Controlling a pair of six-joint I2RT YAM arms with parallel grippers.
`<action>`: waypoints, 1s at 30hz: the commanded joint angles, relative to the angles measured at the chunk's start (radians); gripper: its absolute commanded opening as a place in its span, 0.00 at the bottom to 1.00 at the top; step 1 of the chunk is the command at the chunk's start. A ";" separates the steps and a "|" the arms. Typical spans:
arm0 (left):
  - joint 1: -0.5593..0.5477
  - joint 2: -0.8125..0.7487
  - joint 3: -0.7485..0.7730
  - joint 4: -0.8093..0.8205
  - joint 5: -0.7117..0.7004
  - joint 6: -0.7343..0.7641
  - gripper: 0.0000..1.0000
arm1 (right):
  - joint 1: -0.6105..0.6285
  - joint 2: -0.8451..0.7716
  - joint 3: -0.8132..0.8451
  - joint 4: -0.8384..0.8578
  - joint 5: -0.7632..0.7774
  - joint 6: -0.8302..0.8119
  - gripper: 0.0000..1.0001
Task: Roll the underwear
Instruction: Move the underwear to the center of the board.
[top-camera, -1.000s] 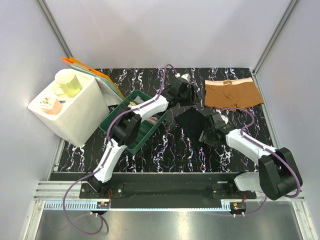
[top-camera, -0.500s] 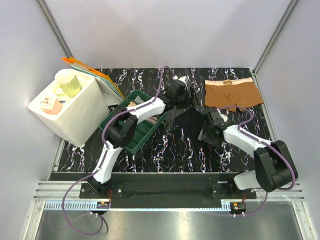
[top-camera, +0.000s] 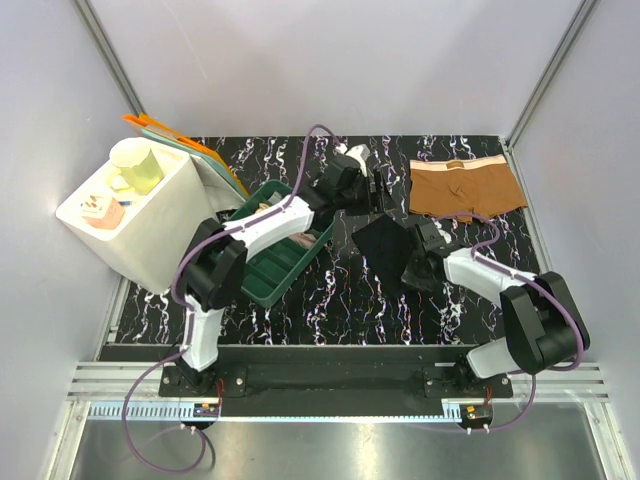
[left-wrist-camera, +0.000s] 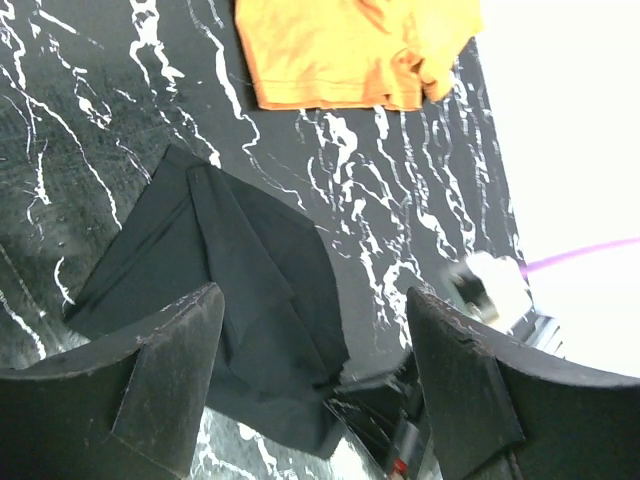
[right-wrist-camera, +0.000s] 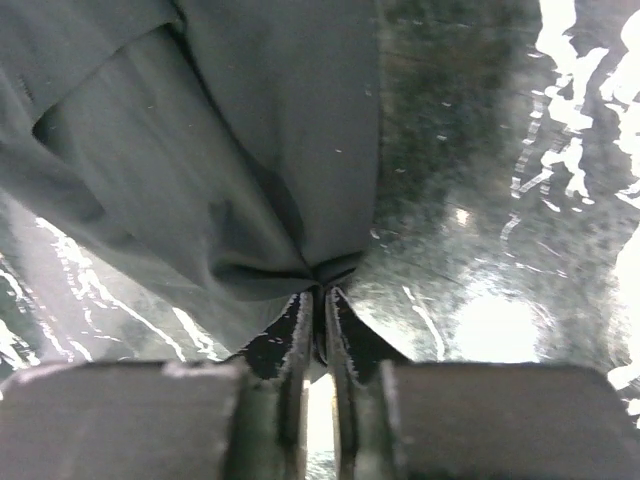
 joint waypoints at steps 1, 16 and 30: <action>-0.004 -0.120 -0.049 0.021 0.008 0.042 0.77 | 0.001 0.026 -0.027 0.015 -0.053 0.018 0.11; 0.002 -0.561 -0.476 -0.069 -0.132 0.105 0.80 | 0.495 0.017 0.004 0.057 -0.029 0.366 0.13; 0.004 -1.068 -0.831 -0.228 -0.282 0.122 0.87 | 0.670 -0.227 0.083 -0.120 0.098 0.421 0.60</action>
